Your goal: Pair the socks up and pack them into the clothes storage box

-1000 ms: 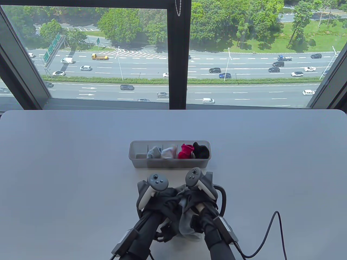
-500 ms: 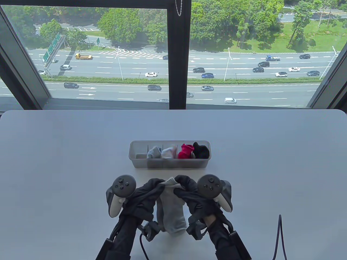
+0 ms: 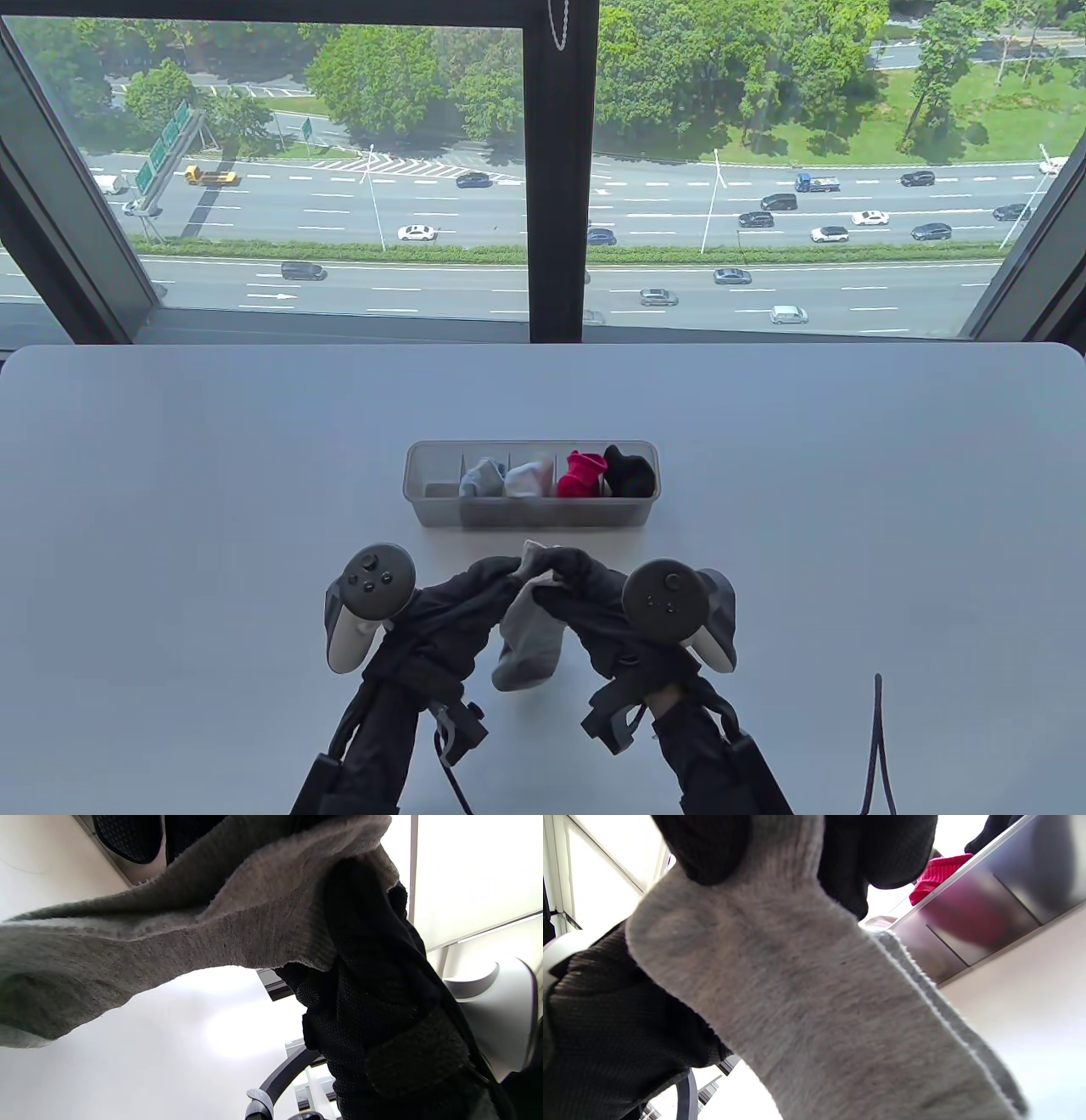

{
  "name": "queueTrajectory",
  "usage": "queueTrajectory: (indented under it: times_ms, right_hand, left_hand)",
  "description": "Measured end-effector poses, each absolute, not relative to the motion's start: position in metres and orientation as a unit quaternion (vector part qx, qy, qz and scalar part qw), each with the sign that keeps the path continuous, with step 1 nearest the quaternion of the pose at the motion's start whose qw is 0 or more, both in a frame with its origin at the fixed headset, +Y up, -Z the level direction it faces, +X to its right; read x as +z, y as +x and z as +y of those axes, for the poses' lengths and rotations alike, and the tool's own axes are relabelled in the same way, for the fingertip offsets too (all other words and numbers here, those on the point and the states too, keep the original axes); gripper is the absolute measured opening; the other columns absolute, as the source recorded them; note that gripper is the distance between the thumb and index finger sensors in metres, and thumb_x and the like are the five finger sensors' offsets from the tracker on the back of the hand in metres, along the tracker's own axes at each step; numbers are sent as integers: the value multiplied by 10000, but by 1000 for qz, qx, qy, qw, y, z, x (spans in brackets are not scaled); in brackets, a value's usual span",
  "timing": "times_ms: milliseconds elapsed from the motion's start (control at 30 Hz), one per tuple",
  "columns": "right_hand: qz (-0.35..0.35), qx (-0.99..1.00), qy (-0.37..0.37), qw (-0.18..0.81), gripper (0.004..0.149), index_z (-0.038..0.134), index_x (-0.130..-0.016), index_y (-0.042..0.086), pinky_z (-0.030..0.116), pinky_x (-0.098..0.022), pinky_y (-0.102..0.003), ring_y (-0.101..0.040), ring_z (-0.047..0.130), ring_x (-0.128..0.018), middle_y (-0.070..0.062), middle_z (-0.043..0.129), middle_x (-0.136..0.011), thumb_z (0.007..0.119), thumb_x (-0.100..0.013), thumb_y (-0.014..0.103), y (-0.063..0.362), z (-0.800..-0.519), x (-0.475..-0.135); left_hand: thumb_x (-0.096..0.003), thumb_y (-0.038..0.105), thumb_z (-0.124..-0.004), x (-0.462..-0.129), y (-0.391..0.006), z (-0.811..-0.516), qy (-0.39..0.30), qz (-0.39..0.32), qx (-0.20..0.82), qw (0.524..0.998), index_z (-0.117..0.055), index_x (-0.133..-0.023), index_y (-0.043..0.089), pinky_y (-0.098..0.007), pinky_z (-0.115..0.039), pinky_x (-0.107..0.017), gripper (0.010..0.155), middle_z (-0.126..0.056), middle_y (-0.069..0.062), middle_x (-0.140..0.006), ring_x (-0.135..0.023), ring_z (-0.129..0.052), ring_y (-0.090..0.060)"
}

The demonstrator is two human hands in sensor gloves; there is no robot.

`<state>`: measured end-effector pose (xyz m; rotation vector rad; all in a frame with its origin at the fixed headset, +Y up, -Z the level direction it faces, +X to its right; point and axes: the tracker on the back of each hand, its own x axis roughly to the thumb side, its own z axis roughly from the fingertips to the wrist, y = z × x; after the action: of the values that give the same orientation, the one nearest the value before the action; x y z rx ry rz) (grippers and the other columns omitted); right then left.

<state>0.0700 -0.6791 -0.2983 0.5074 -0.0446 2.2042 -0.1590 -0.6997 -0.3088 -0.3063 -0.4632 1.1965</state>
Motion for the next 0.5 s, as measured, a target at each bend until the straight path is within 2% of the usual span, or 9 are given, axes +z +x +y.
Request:
queueTrajectory:
  times_ms: [100, 133, 200, 233, 267, 367, 433, 467, 500]
  right_hand:
    - [-23, 890, 201, 408, 413, 610, -962, 243, 717, -669, -537, -289, 911, -775, -46, 898, -763, 729, -578, 336, 70, -679, -298]
    - [-29, 895, 200, 397, 413, 607, -963, 245, 715, -672, -534, -280, 912, -766, -38, 893, -756, 727, -579, 338, 70, -678, -298]
    - [-36, 900, 202, 385, 415, 602, -965, 248, 714, -672, -531, -268, 914, -751, -33, 890, -745, 726, -580, 340, 69, -677, -297]
    - [-38, 901, 201, 382, 419, 603, -967, 251, 714, -670, -532, -261, 916, -740, -30, 891, -738, 729, -578, 343, 69, -677, -297]
    - [-46, 905, 198, 373, 435, 593, -979, 254, 709, -675, -532, -252, 913, -732, -29, 888, -737, 730, -576, 347, 70, -676, -296]
    - [-69, 919, 194, 337, 622, 486, -1080, 243, 666, -701, -558, -240, 869, -765, -22, 853, -776, 759, -538, 382, 77, -672, -298]
    - [-18, 919, 221, 325, 745, 367, -1132, 214, 572, -728, -620, -296, 743, -869, -70, 730, -896, 781, -534, 377, 79, -673, -301]
    - [33, 917, 236, 319, 823, 268, -1146, 191, 488, -728, -678, -391, 581, -960, -162, 572, -1013, 788, -537, 382, 80, -675, -304]
    - [94, 909, 256, 316, 904, 119, -1138, 208, 349, -731, -723, -501, 276, -1036, -263, 262, -1127, 776, -549, 406, 81, -680, -307]
  left_hand:
    - [-566, 572, -625, -307, -155, -703, -175, -240, 577, 761, -607, -1085, 82, -683, -629, -682, 714, -775, -249, -1058, -943, -777, -510]
    - [-538, 600, -670, -306, -153, -702, -188, -245, 567, 764, -548, -1107, 82, -697, -600, -693, 779, -718, -248, -1093, -974, -731, -515]
    - [-572, 422, -711, -303, -150, -696, -142, -205, 520, 817, -568, -1075, 127, -675, -624, -691, 601, -767, -187, -1055, -945, -790, -463]
    - [-593, 277, -676, -302, -149, -692, -105, -184, 502, 838, -673, -1010, 147, -646, -670, -681, 436, -880, -159, -957, -873, -884, -419]
    - [-595, 265, -671, -301, -148, -689, -69, -180, 483, 854, -704, -992, 151, -626, -699, -669, 414, -920, -156, -914, -824, -929, -404]
    - [-602, 243, -662, -295, -145, -681, -46, -181, 451, 873, -708, -996, 173, -629, -694, -667, 403, -926, -170, -898, -806, -933, -416]
    - [-602, 242, -658, -294, -143, -678, -33, -190, 416, 889, -706, -1001, 213, -644, -675, -676, 403, -906, -167, -922, -835, -908, -422]
    - [-603, 250, -661, -293, -141, -676, -41, -205, 398, 893, -710, -1002, 239, -655, -653, -689, 402, -875, -162, -965, -877, -871, -430]
    - [-604, 258, -664, -292, -139, -676, -52, -216, 389, 894, -715, -1003, 259, -669, -623, -703, 402, -807, -167, -1033, -944, -800, -445]
